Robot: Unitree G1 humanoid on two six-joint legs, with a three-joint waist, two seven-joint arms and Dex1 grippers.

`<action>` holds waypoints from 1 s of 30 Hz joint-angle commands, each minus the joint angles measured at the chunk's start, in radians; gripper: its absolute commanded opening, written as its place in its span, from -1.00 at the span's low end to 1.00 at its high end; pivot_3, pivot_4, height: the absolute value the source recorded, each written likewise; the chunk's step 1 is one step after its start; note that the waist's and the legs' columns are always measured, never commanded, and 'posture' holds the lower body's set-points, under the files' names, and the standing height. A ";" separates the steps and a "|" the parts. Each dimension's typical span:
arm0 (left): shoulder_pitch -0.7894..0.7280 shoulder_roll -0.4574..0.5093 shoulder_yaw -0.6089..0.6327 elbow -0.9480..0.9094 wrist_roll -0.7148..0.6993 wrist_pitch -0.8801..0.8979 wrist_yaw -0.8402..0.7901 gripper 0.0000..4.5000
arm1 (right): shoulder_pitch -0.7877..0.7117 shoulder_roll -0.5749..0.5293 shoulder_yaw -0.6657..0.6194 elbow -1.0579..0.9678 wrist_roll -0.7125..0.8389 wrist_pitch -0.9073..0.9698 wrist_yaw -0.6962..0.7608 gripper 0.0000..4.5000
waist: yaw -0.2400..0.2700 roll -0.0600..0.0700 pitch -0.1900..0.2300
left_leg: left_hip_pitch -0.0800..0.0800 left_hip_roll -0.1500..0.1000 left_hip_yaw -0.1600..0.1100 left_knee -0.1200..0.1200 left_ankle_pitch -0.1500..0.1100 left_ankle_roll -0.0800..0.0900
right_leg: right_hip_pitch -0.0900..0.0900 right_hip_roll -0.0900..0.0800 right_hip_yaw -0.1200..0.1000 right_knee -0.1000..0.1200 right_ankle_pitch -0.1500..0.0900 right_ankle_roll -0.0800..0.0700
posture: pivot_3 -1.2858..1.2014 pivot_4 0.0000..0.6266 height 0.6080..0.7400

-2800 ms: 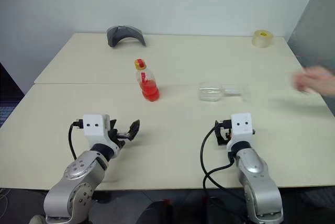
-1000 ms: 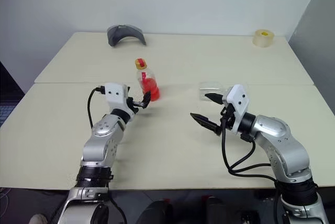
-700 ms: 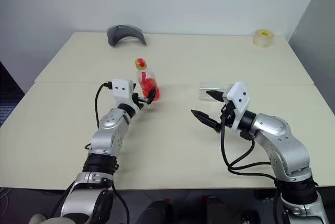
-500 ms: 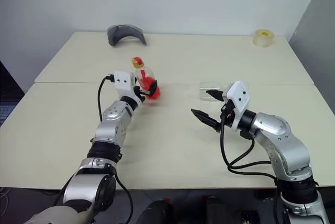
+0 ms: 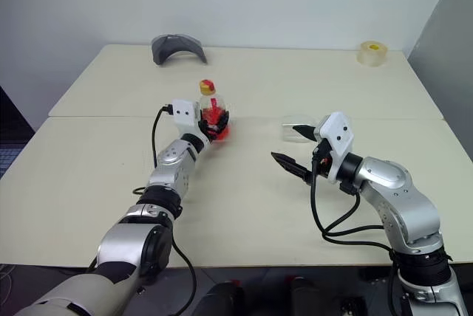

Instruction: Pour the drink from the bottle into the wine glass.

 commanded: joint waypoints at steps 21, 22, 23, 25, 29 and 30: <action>0.165 0.145 -0.072 -0.607 -0.093 0.347 -0.340 0.11 | -0.155 0.069 0.026 0.048 -0.007 0.002 -0.066 0.91 | -0.020 0.001 0.000 | -0.001 0.000 0.000 0.001 0.002 -0.003 | -0.001 0.000 0.001 0.001 0.000 0.000 | 0.03 -0.52 1.00; 0.188 0.161 -0.084 -0.681 -0.112 0.403 -0.364 0.11 | -0.192 0.084 0.038 0.080 -0.019 0.002 -0.075 0.91 | -0.023 0.001 0.000 | -0.001 0.000 0.000 0.000 0.002 -0.003 | -0.001 0.000 0.001 0.001 0.000 0.000 | 0.03 -0.52 1.00; 0.206 0.173 -0.094 -0.742 -0.129 0.455 -0.384 0.11 | -0.225 0.102 0.047 0.113 -0.034 -0.003 -0.089 0.91 | -0.025 0.001 0.001 | -0.001 0.000 0.000 0.000 0.002 -0.003 | -0.001 0.000 0.001 0.001 0.000 0.000 | 0.03 -0.52 1.00; 0.229 0.190 -0.111 -0.844 -0.162 0.545 -0.413 0.11 | -0.292 0.142 0.052 0.179 -0.044 -0.001 -0.115 0.91 | -0.027 0.001 0.001 | -0.001 0.001 -0.001 0.000 0.002 -0.003 | -0.002 0.000 0.000 0.002 0.000 0.000 | 0.03 -0.52 1.00; 0.228 0.182 -0.125 -0.934 -0.201 0.660 -0.424 0.11 | -0.400 0.212 0.055 0.281 -0.041 -0.005 -0.120 0.91 | -0.026 0.001 0.001 | -0.001 0.000 -0.001 0.001 0.002 -0.003 | -0.002 0.000 0.000 0.001 0.000 0.000 | 0.03 -0.52 1.00; 0.222 0.177 -0.127 -0.940 -0.206 0.674 -0.423 0.11 | -0.419 0.225 0.052 0.299 -0.037 -0.004 -0.117 0.91 | -0.025 0.001 0.001 | -0.001 0.000 -0.001 0.001 0.002 -0.003 | -0.002 0.000 0.000 0.001 0.000 0.000 | 0.03 -0.52 1.00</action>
